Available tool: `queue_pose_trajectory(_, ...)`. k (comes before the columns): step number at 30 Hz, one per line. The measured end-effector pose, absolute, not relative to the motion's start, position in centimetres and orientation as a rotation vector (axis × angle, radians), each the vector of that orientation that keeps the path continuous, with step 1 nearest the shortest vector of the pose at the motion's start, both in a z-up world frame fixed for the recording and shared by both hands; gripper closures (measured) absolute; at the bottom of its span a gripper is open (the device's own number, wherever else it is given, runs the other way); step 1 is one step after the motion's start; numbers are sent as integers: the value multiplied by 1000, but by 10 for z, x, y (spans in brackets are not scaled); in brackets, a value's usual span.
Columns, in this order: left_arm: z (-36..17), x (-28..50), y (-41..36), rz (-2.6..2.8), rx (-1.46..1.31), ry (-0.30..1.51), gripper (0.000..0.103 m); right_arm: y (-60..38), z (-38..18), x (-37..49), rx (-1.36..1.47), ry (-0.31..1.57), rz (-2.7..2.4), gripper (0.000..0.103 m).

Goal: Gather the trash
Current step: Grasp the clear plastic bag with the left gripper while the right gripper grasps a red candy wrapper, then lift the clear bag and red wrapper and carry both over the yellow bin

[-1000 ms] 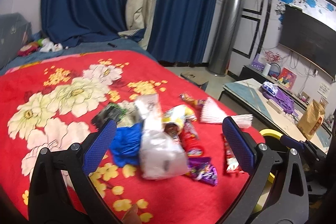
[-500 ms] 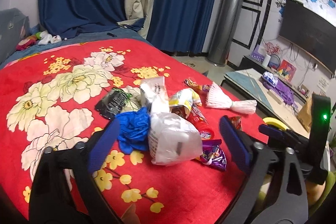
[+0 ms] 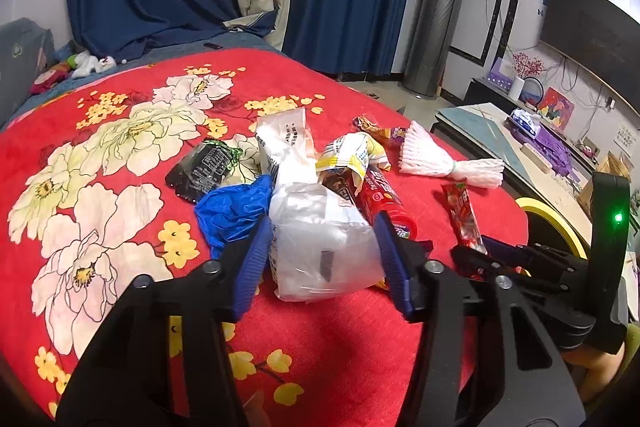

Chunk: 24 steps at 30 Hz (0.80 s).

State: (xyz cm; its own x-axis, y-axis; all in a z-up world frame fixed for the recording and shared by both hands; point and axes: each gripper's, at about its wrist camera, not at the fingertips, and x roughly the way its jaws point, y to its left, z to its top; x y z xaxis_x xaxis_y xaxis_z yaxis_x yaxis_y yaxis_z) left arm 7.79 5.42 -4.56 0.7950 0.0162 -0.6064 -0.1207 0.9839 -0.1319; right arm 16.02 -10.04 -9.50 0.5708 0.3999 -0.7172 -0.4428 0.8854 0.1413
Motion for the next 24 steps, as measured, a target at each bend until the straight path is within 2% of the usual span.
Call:
queue_pose_trajectory(1, -45, 77, 53, 69, -165, 646, 64, -101, -95, 161, -54, 827, 494, 78)
queue_pose_trajectory(5, -43, 76, 54, 53, -176, 641, 69, -104, -95, 160, -47, 826, 494, 81)
queue_pose_trajectory(18, -16, 64, 73, -4, -233, 523, 87, -106, -89, 158, -58, 794, 493, 83)
queue_pose_trajectory(24, 3, 56, 87, -23, -290, 448, 88, -108, -86, 157, -50, 784, 494, 83)
